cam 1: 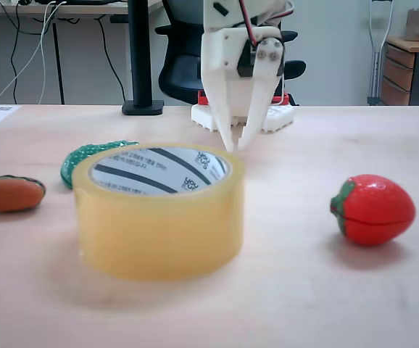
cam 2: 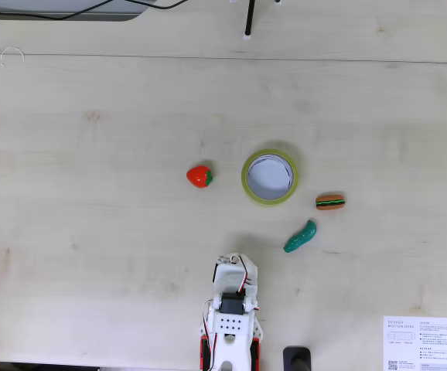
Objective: Grasp a cucumber and put it in the hole.
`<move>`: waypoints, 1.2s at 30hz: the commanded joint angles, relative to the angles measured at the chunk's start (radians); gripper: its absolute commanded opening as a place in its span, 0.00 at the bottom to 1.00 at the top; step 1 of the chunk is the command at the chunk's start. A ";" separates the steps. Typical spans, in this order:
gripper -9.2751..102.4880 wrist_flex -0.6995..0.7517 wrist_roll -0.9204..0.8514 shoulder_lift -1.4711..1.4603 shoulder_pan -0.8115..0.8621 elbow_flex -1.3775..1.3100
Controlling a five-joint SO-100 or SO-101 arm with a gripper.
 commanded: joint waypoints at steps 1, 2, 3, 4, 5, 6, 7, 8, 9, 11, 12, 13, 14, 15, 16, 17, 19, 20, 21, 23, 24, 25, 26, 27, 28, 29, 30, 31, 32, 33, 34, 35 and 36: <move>0.08 0.014 -0.006 0.002 0.005 -0.006; 0.08 0.014 -0.006 0.002 0.005 -0.006; 0.08 0.014 -0.006 0.002 0.005 -0.006; 0.08 0.014 -0.006 0.002 0.005 -0.006; 0.08 0.014 -0.006 0.002 0.005 -0.006; 0.08 0.014 -0.006 0.002 0.005 -0.006; 0.08 0.014 -0.006 0.002 0.005 -0.006; 0.08 0.014 -0.006 0.002 0.005 -0.006; 0.08 0.014 -0.006 0.002 0.005 -0.006; 0.08 0.014 -0.006 0.002 0.005 -0.006; 0.08 0.014 -0.006 0.002 0.005 -0.006; 0.08 0.014 -0.006 0.002 0.005 -0.006; 0.08 0.014 -0.006 0.002 0.005 -0.006; 0.08 0.014 -0.006 0.002 0.005 -0.006; 0.08 0.014 -0.006 0.002 0.005 -0.006; 0.08 0.014 -0.006 0.002 0.005 -0.006; 0.08 0.014 -0.006 0.002 0.005 -0.006; 0.08 0.014 -0.006 0.002 0.005 -0.006; 0.08 0.014 -0.006 0.002 0.005 -0.006; 0.08 0.014 -0.006 0.002 0.005 -0.006; 0.08 0.014 -0.006 0.002 0.005 -0.006; 0.08 0.014 -0.006 0.002 0.005 -0.006; 0.08 0.014 -0.006 0.002 0.005 -0.006; 0.08 0.014 -0.006 0.002 0.005 -0.006; 0.08 0.014 -0.006 0.002 0.005 -0.006; 0.08 0.014 -0.006 0.002 0.005 -0.006; 0.08 0.014 -0.006 0.002 0.005 -0.006; 0.08 0.014 -0.006 0.002 0.005 -0.006; 0.08 0.014 -0.006 0.002 0.005 -0.006; 0.08 0.014 -0.006 0.002 0.005 -0.006; 0.08 0.014 -0.006 0.002 0.005 -0.006; 0.08 0.014 -0.006 0.002 0.005 -0.006; 0.08 0.014 -0.006 0.002 0.005 -0.006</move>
